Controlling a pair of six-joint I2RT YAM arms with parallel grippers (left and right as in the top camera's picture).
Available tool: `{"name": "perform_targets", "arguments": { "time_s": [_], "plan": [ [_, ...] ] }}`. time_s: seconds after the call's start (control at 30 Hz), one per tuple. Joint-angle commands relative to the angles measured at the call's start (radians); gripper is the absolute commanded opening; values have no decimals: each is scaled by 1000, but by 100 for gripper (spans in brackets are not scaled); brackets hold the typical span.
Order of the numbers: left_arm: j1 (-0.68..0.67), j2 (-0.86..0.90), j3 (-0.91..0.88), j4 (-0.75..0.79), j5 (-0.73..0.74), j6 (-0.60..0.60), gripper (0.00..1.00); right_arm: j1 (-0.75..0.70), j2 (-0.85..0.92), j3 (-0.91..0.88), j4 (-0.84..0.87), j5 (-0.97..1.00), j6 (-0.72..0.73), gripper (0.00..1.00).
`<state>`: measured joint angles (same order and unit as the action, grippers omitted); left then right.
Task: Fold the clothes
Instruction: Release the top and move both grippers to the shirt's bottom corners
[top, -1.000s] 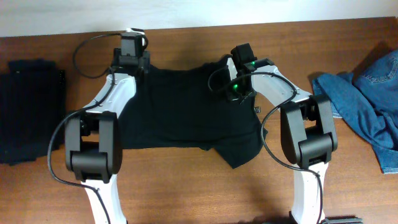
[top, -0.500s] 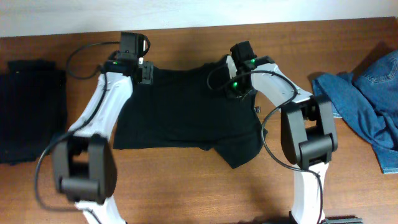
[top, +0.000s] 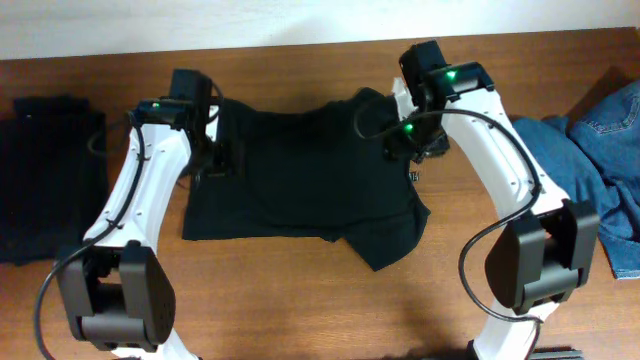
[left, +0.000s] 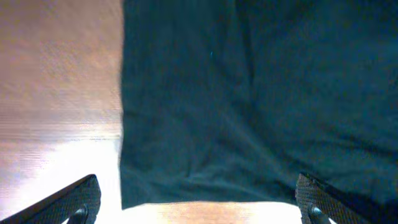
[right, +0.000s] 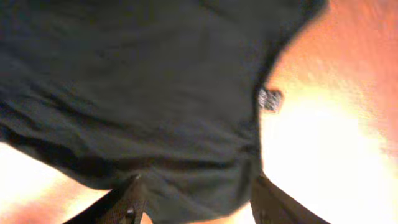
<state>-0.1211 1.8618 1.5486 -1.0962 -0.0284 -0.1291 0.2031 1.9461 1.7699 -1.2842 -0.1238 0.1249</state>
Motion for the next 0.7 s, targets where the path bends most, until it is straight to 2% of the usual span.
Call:
{"name": "perform_targets", "arguments": {
  "time_s": [0.0,0.3,0.5,0.67],
  "plan": [
    [1,8,-92,10,35,-24,99,-23,-3,3,-45,51,45,59],
    [15,8,-216,70,120,-18,99,-40,-26,-9,-184,109,79,60],
    [66,-29,-216,60,174,3,99,-42,-116,-87,-163,202,156,66],
    [99,-127,-227,37,222,3,100,-42,-280,-213,-100,222,173,68]
  ]
}}
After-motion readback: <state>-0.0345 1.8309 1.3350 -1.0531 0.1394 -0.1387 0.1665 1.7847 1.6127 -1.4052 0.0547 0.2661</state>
